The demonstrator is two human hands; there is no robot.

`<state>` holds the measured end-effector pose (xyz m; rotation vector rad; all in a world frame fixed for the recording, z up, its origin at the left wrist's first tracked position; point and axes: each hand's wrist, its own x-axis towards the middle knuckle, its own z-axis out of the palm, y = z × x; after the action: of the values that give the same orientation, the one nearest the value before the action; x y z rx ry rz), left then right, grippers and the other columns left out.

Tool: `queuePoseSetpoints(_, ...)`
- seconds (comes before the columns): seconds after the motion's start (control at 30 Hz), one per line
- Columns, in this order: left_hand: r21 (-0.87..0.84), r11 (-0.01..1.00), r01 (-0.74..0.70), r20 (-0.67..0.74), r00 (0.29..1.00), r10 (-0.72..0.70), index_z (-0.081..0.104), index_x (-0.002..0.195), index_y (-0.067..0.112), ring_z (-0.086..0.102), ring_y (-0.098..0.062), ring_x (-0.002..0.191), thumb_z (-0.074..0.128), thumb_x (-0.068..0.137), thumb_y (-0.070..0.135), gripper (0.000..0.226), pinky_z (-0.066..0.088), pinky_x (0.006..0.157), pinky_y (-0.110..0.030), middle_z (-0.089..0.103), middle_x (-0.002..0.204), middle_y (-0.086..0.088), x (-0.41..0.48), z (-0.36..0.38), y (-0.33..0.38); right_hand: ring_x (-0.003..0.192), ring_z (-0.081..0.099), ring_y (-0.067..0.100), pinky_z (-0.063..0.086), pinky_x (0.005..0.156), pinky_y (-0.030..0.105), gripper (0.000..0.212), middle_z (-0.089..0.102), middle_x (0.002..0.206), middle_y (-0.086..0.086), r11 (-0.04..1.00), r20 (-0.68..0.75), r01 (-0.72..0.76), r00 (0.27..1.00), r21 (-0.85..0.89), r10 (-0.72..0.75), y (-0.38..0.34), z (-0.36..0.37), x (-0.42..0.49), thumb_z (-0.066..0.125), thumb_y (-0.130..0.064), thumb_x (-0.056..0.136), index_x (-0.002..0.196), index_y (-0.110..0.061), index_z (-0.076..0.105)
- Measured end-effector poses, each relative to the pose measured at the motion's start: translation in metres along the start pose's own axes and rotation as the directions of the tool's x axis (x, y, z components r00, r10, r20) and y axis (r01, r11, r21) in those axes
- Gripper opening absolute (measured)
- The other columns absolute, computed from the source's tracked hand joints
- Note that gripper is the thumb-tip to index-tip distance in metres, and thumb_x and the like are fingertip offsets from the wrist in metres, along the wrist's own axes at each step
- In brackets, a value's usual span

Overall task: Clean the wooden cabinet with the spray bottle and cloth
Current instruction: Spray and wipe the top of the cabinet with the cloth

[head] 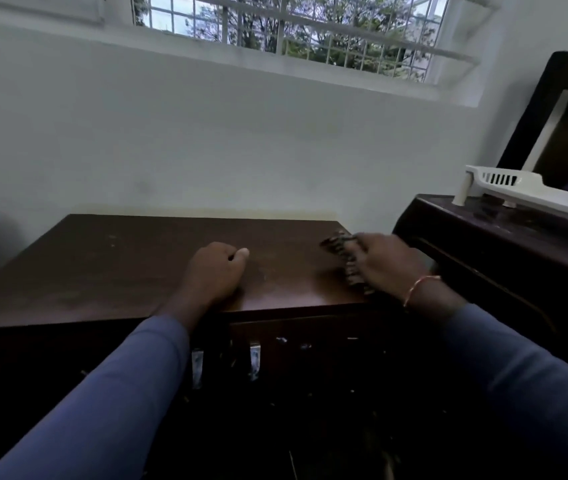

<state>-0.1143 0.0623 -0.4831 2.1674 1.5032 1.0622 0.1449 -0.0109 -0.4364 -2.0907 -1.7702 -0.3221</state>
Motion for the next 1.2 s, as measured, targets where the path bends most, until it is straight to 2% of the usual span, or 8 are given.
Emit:
queuePoseSetpoints(0.23,-0.119,0.991,0.059,0.042,0.998,-0.054,0.062,0.065,0.005,0.061,-0.028,0.053,0.046,0.101,0.036,0.050,0.050,0.060,-0.031,0.065,0.060,-0.010,0.001,0.002,0.007,0.121,0.054,0.031,0.041,0.101,0.038,0.055,0.059,0.132,0.012,1.000,0.226,-0.007,0.974,-0.019,0.011,-0.050,0.052,0.007,0.034,-0.057,0.095,0.127,-0.019,0.057)
queuePoseSetpoints(0.3,-0.185,0.977,0.109,-0.027,0.993,-0.116,0.061,0.063,0.005,0.061,-0.029,0.053,0.043,0.102,0.035,0.053,0.043,0.057,-0.031,0.065,0.061,-0.013,0.000,-0.001,0.011,0.128,0.050,0.030,0.037,0.108,0.040,0.052,0.053,0.140,0.008,0.982,0.256,0.172,0.949,0.075,-0.186,-0.086,0.057,0.006,0.032,-0.053,0.094,0.137,-0.029,0.050)
queuePoseSetpoints(0.4,0.026,0.995,0.094,-0.375,0.924,-0.077,0.060,0.066,0.002,0.063,-0.042,0.076,0.039,0.102,0.031,0.051,0.037,0.063,-0.038,0.067,0.080,-0.027,-0.004,-0.014,0.010,0.135,0.041,0.028,0.031,0.113,0.037,0.052,0.046,0.147,0.008,0.863,0.299,0.448,0.812,0.231,-0.502,-0.136,0.053,-0.017,0.032,-0.047,0.095,0.138,-0.026,0.050)
queuePoseSetpoints(0.5,0.325,0.945,0.037,-0.325,0.943,0.075,0.052,0.062,0.013,0.065,-0.039,0.074,0.039,0.100,0.042,0.050,0.042,0.063,-0.037,0.067,0.076,-0.017,-0.013,-0.039,-0.017,0.146,0.020,0.021,0.013,0.117,0.031,0.051,0.027,0.158,0.004,0.850,0.320,0.469,0.789,0.241,-0.525,-0.124,0.045,-0.029,0.035,-0.046,0.101,0.148,-0.026,0.035)
queuePoseSetpoints(0.6,0.372,0.923,0.100,-0.192,0.981,-0.029,0.061,0.064,0.011,0.064,-0.032,0.071,0.043,0.099,0.050,0.055,0.049,0.066,-0.036,0.066,0.071,-0.011,-0.020,-0.082,-0.070,0.143,0.029,0.017,0.019,0.119,0.033,0.055,0.032,0.156,-0.003,0.913,0.318,0.346,0.859,0.218,-0.401,-0.051,0.043,-0.009,0.028,-0.053,0.098,0.148,-0.032,0.034)
queuePoseSetpoints(0.8,0.077,0.994,0.073,-0.186,0.981,-0.057,0.038,0.052,0.014,0.038,-0.021,0.048,0.050,0.099,0.038,0.054,0.030,0.053,-0.032,0.038,0.050,-0.005,-0.033,-0.104,-0.091,0.144,0.025,0.033,0.019,0.118,0.044,0.070,0.021,0.159,0.012,0.964,0.335,-0.248,0.904,-0.100,0.267,0.038,0.052,0.028,0.022,-0.064,0.090,0.152,-0.034,0.017)
queuePoseSetpoints(1.03,-0.067,0.984,0.163,-0.267,0.948,-0.175,0.056,0.064,-0.002,0.049,-0.025,0.056,0.048,0.101,0.034,0.052,0.033,0.057,-0.033,0.056,0.064,-0.019,-0.041,-0.110,-0.079,0.147,0.016,0.035,0.011,0.119,0.050,0.062,0.017,0.160,0.012,0.987,0.366,0.162,0.918,0.002,-0.151,-0.150,0.077,-0.001,0.021,-0.058,0.094,0.152,-0.039,0.011)
queuePoseSetpoints(1.2,0.045,0.946,0.321,-0.497,0.828,-0.258,0.059,0.075,0.009,0.062,-0.033,0.084,0.045,0.097,0.035,0.037,0.037,0.065,-0.035,0.066,0.086,-0.017,-0.042,-0.129,-0.090,0.148,0.013,0.029,0.009,0.120,0.044,0.059,0.017,0.161,0.010,0.774,0.338,0.594,0.698,0.219,-0.631,-0.274,0.075,-0.028,0.024,-0.052,0.097,0.152,-0.031,0.019)
